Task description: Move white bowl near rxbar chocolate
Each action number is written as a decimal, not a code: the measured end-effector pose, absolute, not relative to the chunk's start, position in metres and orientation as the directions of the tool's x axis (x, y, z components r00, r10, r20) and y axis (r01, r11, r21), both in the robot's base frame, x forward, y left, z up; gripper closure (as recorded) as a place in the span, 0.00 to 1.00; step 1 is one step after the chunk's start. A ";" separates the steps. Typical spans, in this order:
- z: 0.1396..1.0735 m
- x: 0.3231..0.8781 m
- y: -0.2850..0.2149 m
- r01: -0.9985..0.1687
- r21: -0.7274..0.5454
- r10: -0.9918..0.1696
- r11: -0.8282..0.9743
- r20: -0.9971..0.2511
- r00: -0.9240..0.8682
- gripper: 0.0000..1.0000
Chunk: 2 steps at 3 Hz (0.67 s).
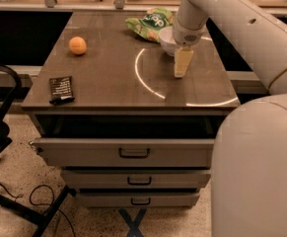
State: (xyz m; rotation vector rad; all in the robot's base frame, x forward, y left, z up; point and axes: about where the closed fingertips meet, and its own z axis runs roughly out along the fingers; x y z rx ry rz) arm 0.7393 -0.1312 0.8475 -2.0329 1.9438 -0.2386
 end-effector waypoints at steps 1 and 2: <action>0.844 0.741 -0.132 -0.944 -0.329 -0.993 -0.025 -0.097 0.060 0.49; 0.846 0.741 -0.132 -0.944 -0.329 -0.993 -0.024 -0.097 0.060 0.72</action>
Offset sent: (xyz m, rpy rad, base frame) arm 0.0085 -0.0066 -0.0058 0.0028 0.0251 -0.0176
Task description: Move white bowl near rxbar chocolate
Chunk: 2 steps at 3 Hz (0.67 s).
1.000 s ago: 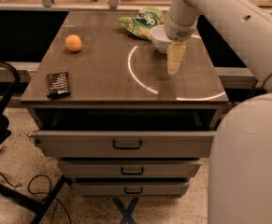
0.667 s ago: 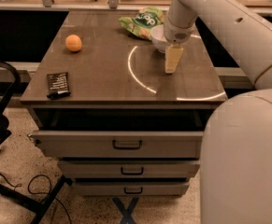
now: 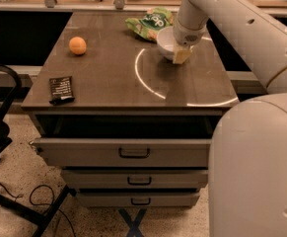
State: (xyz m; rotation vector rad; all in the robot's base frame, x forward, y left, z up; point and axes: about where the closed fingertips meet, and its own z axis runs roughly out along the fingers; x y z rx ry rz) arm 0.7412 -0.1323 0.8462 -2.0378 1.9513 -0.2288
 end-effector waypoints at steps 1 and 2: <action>0.843 0.745 -0.131 -0.945 -0.325 -0.993 -0.017 -0.104 0.054 0.95; 0.843 0.745 -0.131 -0.945 -0.326 -0.993 -0.013 -0.108 0.051 1.00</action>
Offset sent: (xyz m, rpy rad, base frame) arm 0.0021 0.0019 0.0006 0.0373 -0.0120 -0.0288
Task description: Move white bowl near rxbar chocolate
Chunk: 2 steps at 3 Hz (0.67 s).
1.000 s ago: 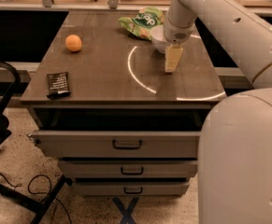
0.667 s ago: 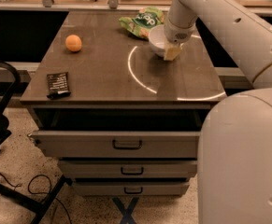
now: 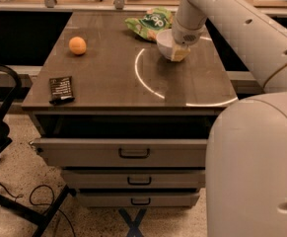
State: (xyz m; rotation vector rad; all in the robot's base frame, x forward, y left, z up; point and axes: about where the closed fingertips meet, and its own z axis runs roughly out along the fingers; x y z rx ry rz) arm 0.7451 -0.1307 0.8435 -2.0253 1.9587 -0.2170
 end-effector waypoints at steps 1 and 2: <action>0.845 0.746 -0.130 -0.944 -0.330 -0.992 -0.020 -0.108 0.059 1.00; 0.873 0.741 -0.133 -0.929 -0.367 -0.992 -0.051 -0.091 0.091 1.00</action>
Offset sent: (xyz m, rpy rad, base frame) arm -0.0132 -0.0090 0.0865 -0.0382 -0.1222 0.0812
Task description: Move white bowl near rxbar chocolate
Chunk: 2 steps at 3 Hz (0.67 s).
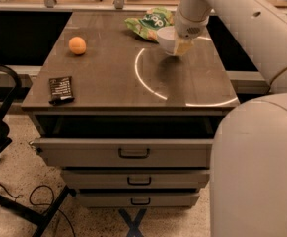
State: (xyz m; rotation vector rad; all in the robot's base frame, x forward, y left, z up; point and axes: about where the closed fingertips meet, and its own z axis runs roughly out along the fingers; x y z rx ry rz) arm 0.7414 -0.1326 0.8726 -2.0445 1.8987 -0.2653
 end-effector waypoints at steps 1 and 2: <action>0.912 0.726 -0.129 -0.897 -0.429 -0.987 -0.108 -0.065 0.150 1.00; 0.945 0.700 -0.120 -0.861 -0.484 -0.975 -0.159 -0.059 0.213 1.00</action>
Offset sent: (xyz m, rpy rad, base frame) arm -0.0952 0.0320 0.1055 0.0083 -0.2078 0.2146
